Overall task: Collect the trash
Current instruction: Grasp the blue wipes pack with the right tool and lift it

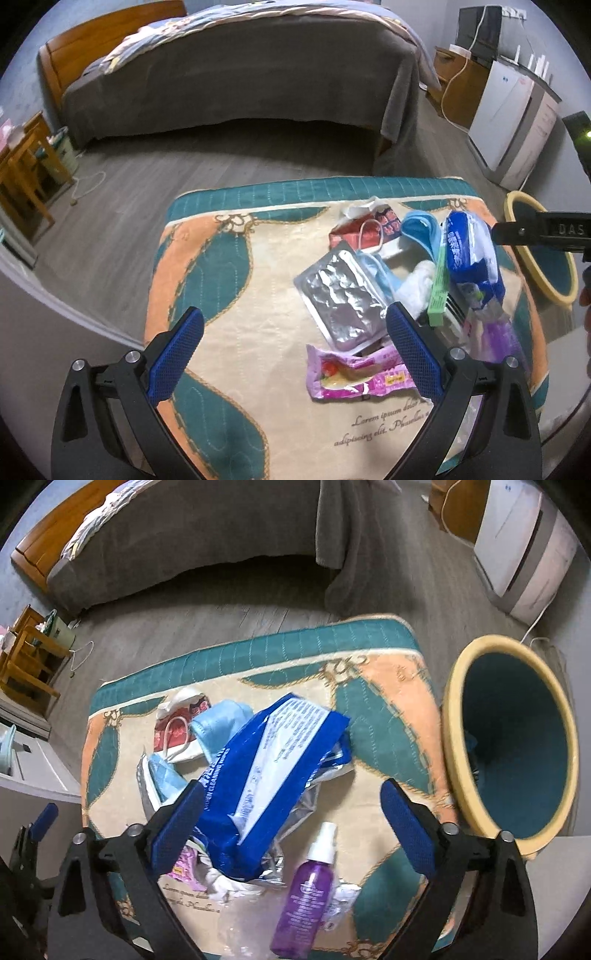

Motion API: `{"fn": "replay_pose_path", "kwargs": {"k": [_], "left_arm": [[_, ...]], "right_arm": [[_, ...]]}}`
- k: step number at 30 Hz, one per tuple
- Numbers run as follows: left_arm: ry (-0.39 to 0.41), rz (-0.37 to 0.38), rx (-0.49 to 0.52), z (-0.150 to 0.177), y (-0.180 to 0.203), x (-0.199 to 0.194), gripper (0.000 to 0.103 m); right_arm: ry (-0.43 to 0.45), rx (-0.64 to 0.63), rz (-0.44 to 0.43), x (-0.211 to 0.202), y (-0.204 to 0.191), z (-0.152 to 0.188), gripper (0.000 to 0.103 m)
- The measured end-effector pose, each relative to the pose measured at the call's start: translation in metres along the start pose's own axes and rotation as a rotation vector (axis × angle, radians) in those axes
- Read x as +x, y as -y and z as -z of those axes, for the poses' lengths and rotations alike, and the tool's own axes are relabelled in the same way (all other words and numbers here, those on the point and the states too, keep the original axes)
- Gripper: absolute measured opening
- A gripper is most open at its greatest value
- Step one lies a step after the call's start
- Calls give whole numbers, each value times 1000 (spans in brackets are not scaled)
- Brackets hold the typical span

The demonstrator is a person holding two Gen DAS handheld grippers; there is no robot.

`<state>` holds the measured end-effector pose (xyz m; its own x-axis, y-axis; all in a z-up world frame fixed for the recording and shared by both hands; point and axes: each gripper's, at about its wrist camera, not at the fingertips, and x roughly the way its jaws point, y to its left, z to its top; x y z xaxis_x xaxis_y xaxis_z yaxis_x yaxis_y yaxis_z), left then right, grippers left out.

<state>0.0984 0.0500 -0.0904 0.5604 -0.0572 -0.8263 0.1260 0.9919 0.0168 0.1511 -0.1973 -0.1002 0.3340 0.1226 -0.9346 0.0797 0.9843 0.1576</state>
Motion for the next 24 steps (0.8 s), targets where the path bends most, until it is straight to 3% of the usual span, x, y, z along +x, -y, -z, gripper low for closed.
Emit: {"fn": "replay_pose_path", "kwargs": {"k": [6, 10, 14, 24], "left_arm": [[-6, -18, 36, -1, 6, 3, 98], [-7, -13, 57, -2, 10, 5, 98], [-18, -17, 78, -3, 17, 12, 98], [-11, 26, 104, -16, 47, 17, 98]], "right_arm": [[-40, -67, 9, 21, -17, 4, 71], [-87, -55, 2, 32, -14, 6, 36], [-65, -57, 15, 22, -5, 5, 20], [104, -224, 94, -34, 1, -3, 16]]}}
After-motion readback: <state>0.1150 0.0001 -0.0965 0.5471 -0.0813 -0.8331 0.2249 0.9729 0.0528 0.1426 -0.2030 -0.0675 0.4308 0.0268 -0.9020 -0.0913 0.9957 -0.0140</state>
